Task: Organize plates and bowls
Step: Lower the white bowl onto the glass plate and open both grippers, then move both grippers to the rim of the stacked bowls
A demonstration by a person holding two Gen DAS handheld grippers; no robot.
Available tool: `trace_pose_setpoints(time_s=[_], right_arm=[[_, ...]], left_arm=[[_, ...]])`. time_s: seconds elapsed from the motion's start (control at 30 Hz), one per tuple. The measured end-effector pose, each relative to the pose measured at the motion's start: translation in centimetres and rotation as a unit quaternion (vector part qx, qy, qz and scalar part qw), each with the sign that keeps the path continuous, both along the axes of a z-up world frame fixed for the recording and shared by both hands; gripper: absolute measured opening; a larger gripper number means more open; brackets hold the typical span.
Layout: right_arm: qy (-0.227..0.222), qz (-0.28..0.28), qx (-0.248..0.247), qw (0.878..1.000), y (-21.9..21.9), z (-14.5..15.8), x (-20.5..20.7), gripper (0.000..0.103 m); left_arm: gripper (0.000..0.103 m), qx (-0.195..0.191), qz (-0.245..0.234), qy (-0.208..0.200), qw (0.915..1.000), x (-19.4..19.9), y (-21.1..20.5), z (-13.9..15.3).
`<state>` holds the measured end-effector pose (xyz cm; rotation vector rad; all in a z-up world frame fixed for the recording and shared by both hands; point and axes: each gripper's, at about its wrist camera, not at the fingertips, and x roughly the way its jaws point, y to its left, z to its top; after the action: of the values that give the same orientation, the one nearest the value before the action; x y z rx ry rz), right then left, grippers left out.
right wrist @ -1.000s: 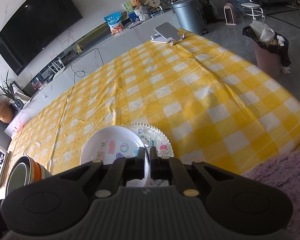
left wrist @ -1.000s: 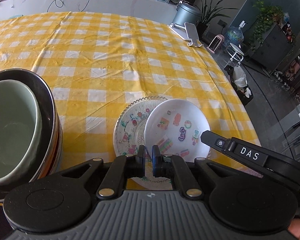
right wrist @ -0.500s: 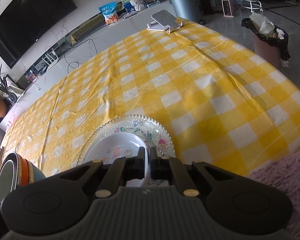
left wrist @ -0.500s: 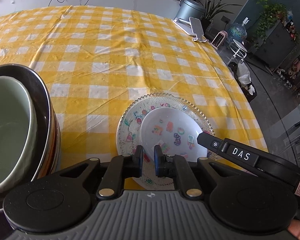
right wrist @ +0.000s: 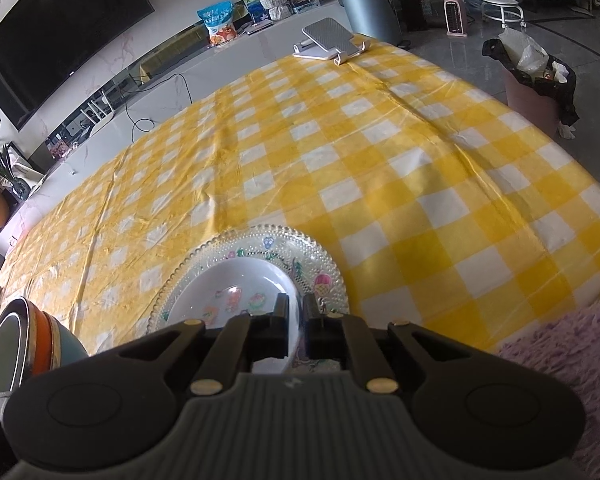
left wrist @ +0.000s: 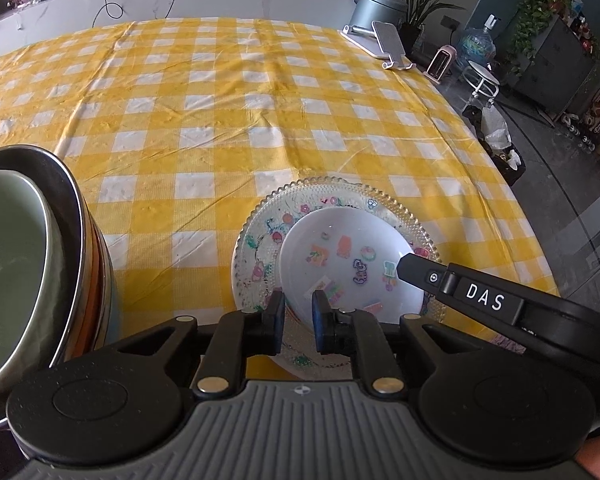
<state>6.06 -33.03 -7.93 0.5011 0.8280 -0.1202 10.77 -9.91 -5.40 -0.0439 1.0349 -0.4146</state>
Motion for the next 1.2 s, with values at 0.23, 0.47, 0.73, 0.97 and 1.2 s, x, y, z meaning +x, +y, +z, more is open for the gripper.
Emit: trace_pose_setpoints(time_s=[0.23,0.47,0.73,0.97,1.2], right_arm=[[-0.026,-0.005,0.03,0.999,-0.7,0.4,-0.6,0.03],[-0.049,-0.017,0.05,0.997,-1.4,0.9,-1.1,0.045],[-0.071,-0.018,0.048,0.996,-1.5,1.5,-1.8,0.07],[-0.085,0.009,-0.001,0.996,0.3,3.1,-3.0,0.084],[-0.103,0.031,-0.103,0.989,4.0,5.4,-4.7,0.093]], left_arm=[[0.043,-0.001,-0.002,-0.027,0.9996,-0.7,-0.3,1.2],[0.051,-0.003,-0.008,-0.057,0.9983,-1.6,-0.3,3.0],[0.06,-0.009,-0.012,-0.104,0.9945,-3.0,1.1,6.1],[0.075,-0.001,-0.002,-0.149,0.9889,-4.1,3.8,8.3],[0.081,0.011,0.031,-0.186,0.9821,-5.0,7.7,9.2]])
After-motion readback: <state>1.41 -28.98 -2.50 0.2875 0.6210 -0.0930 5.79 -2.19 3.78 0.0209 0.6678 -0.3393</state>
